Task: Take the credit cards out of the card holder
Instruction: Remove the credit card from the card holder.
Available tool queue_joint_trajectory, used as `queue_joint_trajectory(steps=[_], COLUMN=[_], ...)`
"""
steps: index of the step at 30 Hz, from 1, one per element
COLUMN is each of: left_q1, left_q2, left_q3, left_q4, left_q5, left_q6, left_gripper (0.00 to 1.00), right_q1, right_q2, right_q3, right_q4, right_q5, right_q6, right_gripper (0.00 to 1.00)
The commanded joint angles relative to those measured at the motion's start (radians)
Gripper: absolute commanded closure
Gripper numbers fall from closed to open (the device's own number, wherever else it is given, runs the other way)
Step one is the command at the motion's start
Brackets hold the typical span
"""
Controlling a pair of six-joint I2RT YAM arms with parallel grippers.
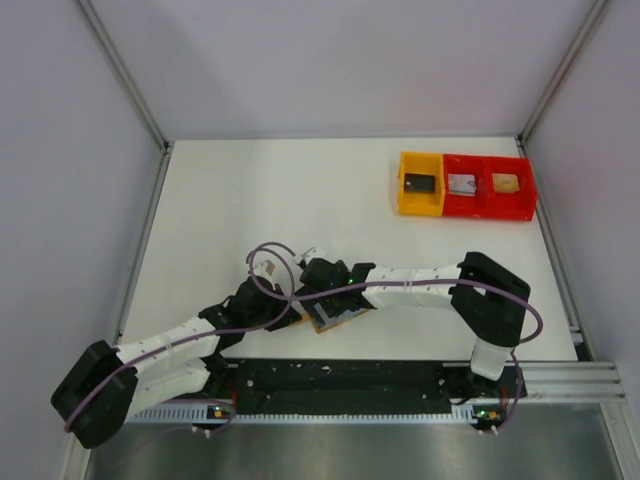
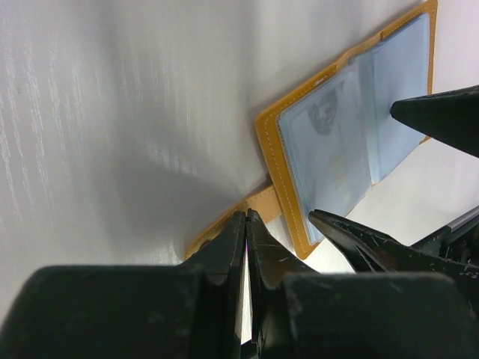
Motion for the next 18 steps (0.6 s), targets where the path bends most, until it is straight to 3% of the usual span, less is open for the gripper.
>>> queue_joint_trajectory(steps=[1,18], left_q1=[-0.002,-0.002], left_q2=[0.000,-0.016], left_q3=[-0.032,-0.029], left_q4=[-0.052,-0.078], left_q5=[-0.013,-0.021], left_q6=[0.006,0.014], left_gripper=[0.92,0.92], right_q1=[0.019,0.034], right_q2=[0.024,-0.017], right_q3=[0.053,0.123], right_q4=[-0.017,-0.195], right_q5=[0.051,0.393], right_q6=[0.007,-0.018], right_gripper=[0.07,0.07])
